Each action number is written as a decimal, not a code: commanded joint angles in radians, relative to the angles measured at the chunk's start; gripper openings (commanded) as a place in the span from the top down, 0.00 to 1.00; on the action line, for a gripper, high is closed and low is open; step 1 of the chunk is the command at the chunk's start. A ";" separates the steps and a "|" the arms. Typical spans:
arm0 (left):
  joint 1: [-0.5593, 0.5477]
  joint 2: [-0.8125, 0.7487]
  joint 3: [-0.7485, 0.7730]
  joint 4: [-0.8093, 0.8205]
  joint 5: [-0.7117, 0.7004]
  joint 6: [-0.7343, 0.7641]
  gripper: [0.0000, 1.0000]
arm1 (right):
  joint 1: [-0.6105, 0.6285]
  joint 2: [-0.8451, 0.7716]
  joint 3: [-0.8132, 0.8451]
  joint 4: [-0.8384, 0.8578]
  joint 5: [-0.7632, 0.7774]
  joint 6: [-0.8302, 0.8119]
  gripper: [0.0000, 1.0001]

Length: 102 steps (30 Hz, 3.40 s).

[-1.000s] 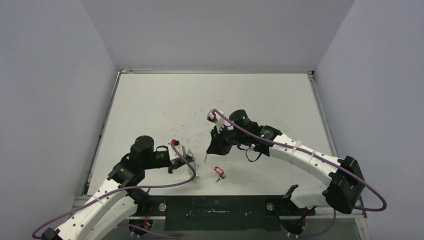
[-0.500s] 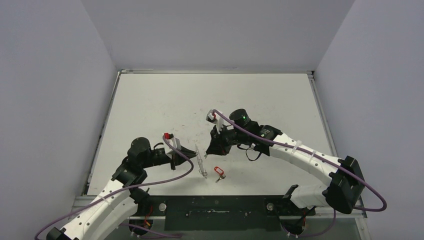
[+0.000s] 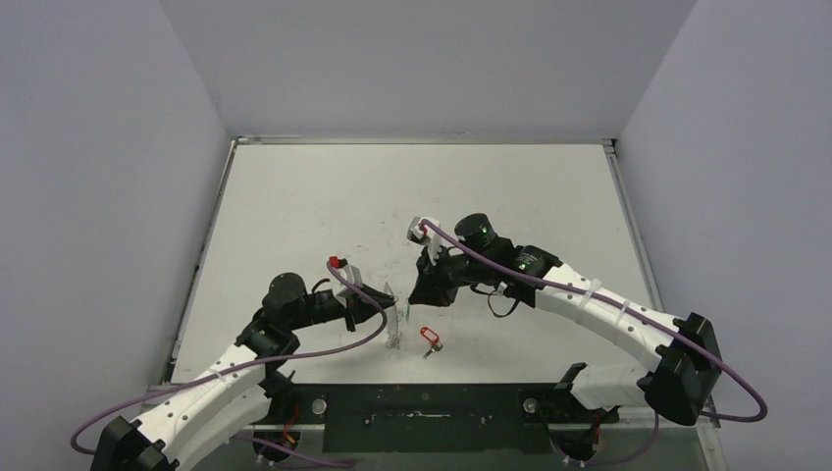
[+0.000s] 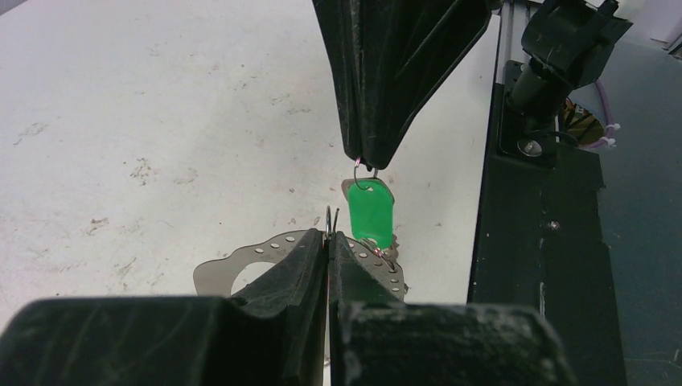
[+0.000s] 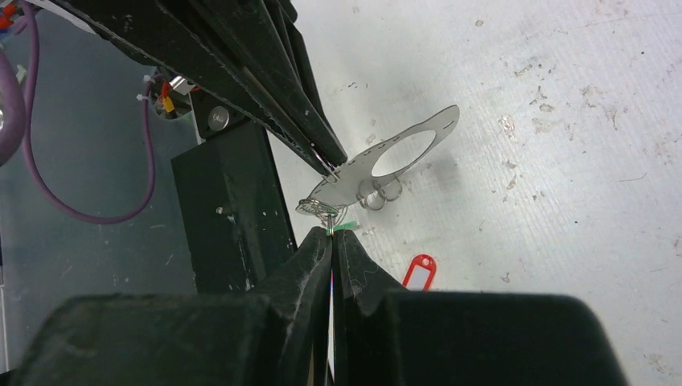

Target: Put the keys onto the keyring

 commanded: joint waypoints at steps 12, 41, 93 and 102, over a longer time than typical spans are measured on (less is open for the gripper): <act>-0.044 0.101 0.015 0.165 -0.040 0.002 1.00 | 0.020 -0.006 0.103 -0.037 0.004 -0.032 1.00; -0.062 0.098 0.005 0.288 -0.039 -0.018 1.00 | 0.013 0.001 0.193 -0.180 0.037 -0.142 1.00; -0.069 0.084 0.044 0.217 -0.036 0.031 1.00 | -0.026 -0.025 0.091 -0.050 0.140 -0.035 0.58; -0.069 -0.020 0.037 0.097 -0.075 0.045 1.00 | -0.191 -0.038 -0.062 0.085 0.069 0.078 0.44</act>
